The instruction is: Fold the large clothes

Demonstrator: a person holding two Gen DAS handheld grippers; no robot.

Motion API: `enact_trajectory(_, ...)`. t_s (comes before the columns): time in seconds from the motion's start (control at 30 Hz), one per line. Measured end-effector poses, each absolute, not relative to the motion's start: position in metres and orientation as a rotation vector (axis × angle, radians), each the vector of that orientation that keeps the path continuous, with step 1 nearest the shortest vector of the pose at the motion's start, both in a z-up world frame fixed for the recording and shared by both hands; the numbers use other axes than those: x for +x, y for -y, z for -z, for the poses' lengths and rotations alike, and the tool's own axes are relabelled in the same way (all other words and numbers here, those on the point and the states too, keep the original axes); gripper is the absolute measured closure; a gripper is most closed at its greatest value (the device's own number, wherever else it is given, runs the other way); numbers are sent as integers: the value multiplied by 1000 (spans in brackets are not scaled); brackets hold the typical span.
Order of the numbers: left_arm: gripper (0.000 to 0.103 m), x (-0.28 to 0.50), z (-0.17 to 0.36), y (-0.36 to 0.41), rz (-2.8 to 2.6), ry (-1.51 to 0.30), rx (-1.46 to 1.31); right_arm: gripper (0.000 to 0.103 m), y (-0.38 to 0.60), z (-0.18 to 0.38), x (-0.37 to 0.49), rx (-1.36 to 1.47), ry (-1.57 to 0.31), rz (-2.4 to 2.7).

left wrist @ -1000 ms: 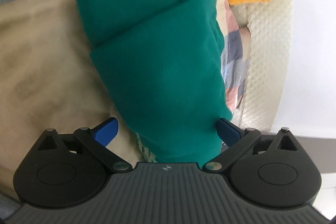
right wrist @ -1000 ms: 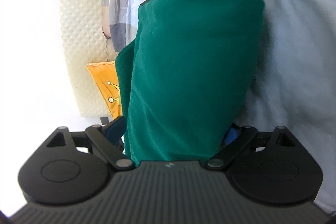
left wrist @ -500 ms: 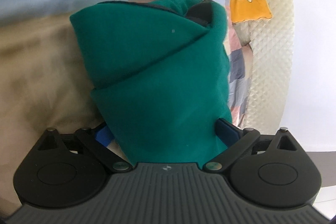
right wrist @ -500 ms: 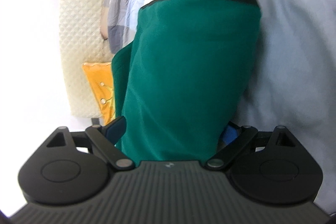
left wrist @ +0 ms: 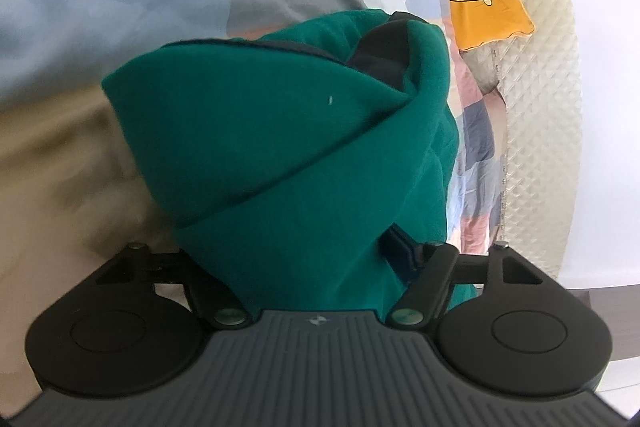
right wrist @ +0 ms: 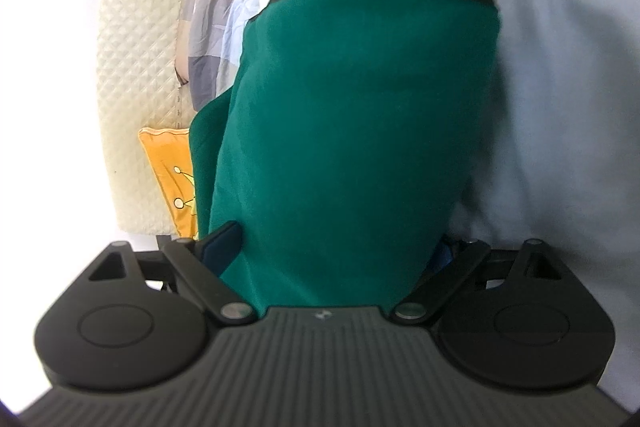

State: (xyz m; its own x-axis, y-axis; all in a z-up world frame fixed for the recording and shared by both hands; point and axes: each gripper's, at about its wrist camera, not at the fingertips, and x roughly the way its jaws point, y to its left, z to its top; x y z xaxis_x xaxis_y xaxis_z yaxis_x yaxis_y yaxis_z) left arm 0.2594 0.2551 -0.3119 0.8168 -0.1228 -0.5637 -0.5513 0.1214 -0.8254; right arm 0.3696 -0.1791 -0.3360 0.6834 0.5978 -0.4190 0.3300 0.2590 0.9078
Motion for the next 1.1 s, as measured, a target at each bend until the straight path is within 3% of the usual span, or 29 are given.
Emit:
enact_trajectory(0.1,41,263,306,-254,-349,-581,-1386,9,177,336,375,1321,-868,-245)
enact_trajectory(0.2,55,271,296,-253,-346,-571,-1331,27,181,333,376,1323,-879,-251)
enact_trajectory(0.27,62,274,289,-251,-345,-565,-1269,44,189,330,369,1326,-875,-248)
enact_trajectory(0.37,67,279,274,-242,-351,-549,-1155,60,186,321,369,1272,-859,-260)
enact_trajectory(0.47,71,277,264,-240,-349,-519,-1107,68,186,312,367,1251,-833,-284)
enact_trajectory(1.1,74,205,185,-211,-286,-475,-943,74,217,238,314,1125,-732,-353)
